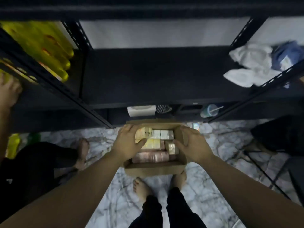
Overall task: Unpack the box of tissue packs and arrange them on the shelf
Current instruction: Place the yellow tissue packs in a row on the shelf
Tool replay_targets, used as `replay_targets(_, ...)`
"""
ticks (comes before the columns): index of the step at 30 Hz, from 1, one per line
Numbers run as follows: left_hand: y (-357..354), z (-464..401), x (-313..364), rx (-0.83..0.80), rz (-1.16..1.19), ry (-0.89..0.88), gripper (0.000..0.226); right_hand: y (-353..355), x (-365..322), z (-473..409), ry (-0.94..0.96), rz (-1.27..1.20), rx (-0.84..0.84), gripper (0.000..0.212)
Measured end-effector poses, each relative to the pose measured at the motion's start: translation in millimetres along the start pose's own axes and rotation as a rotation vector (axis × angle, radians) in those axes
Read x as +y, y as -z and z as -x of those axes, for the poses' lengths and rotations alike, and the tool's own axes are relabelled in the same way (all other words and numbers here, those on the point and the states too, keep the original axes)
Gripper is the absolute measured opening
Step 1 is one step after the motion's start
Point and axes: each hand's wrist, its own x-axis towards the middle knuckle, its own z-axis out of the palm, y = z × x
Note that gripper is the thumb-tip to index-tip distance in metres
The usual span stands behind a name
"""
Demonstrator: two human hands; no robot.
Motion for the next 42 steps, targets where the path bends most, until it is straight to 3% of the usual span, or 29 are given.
replay_targets(4, -69.4, -27.7, -38.5, -0.071, 0.031, 0.064, 0.074, -71.8, 45.0, -23.5, -0.070, -0.067, -0.060, 0.071)
replay_targets(8, -135.0, -59.3, -75.6, -0.100, 0.070, 0.120, 0.070, -141.2, 91.2, -54.5, -0.150, -0.124, -0.051, 0.048)
replay_targets(12, -191.2, -106.1, -109.8, -0.124, 0.068, 0.125, 0.070, -202.9, 130.0, -95.2, -0.212, -0.099, -0.039, 0.046)
replay_targets(20, -289.2, -192.2, -161.9, 0.029, 0.099, 0.154, 0.079, -320.4, 175.4, -158.4, -0.362, -0.080, 0.051, 0.055)
replay_targets(24, -320.7, -206.1, -180.9, 0.113, 0.071, 0.119, 0.087, -361.0, 193.5, -169.2, -0.341, 0.053, 0.067, 0.058)
replay_targets(31, -323.6, -209.6, -192.4, 0.139, -0.075, 0.069, 0.077, -378.4, 197.1, -171.6, -0.302, 0.249, 0.094, 0.028)
replay_targets(36, -307.7, -198.1, -181.4, 0.126, 0.008, -0.001, 0.067, -363.9, 196.3, -177.2, -0.376, 0.100, 0.031, 0.030)
replay_targets(42, -275.8, -168.9, -162.2, 0.118, 0.135, -0.026, 0.062, -321.5, 178.5, -155.6, -0.233, 0.052, 0.087, 0.048)
